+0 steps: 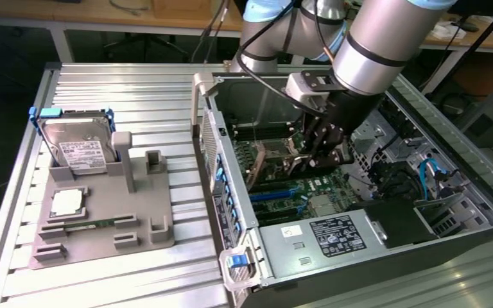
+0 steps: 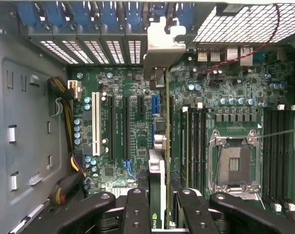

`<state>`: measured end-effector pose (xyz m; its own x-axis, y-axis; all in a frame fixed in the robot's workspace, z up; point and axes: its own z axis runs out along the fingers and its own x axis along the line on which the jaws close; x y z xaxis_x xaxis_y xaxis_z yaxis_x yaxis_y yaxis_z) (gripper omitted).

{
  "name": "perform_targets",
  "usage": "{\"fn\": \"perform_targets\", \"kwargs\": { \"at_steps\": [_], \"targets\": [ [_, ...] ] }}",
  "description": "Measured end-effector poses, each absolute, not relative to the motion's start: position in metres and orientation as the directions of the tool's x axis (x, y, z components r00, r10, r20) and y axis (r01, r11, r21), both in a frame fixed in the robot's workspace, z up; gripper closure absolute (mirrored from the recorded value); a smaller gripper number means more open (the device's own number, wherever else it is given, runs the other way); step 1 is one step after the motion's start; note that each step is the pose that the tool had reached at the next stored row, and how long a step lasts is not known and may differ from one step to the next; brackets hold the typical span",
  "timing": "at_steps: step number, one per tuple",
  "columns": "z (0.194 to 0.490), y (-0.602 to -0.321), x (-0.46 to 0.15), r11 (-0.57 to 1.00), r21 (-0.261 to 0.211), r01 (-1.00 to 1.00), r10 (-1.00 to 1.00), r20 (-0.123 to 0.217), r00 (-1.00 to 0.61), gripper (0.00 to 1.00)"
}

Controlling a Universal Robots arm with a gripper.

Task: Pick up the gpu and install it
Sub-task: 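Insert the gpu into the slot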

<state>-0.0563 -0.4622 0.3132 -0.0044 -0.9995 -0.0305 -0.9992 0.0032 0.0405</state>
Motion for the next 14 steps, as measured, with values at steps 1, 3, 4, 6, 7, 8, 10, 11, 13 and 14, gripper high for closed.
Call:
{"fn": "perform_targets", "kwargs": {
  "at_steps": [1, 3, 4, 6, 7, 8, 10, 11, 13, 14],
  "targets": [
    [0.311, -0.462, -0.057, 0.003, 0.04, -0.999, -1.0, -0.03, -0.004, 0.73],
    [0.307, -0.462, -0.059, 0.001, 0.04, -0.999, -1.0, -0.03, -0.002, 0.73],
    [0.305, -0.462, -0.06, 0.0, 0.038, -0.999, -1.0, -0.031, -0.001, 0.73],
    [0.303, -0.462, -0.061, -0.002, 0.035, -0.999, -1.0, -0.03, 0.001, 0.73],
    [0.302, -0.462, -0.062, -0.003, 0.033, -0.999, -1.0, -0.03, 0.002, 0.73],
    [0.301, -0.462, -0.063, -0.003, 0.032, -0.999, -1.0, -0.03, 0.002, 0.73],
    [0.298, -0.462, -0.066, -0.004, 0.029, -1.0, -1.0, -0.03, 0.003, 0.73],
    [0.297, -0.462, -0.067, -0.005, 0.027, -1.0, -1.0, -0.03, 0.004, 0.73],
    [0.294, -0.461, -0.07, -0.005, 0.024, -1.0, -1.0, -0.03, 0.005, 0.73],
    [0.293, -0.461, -0.072, -0.006, 0.023, -1.0, -1.0, -0.03, 0.005, 0.73]
  ]
}}
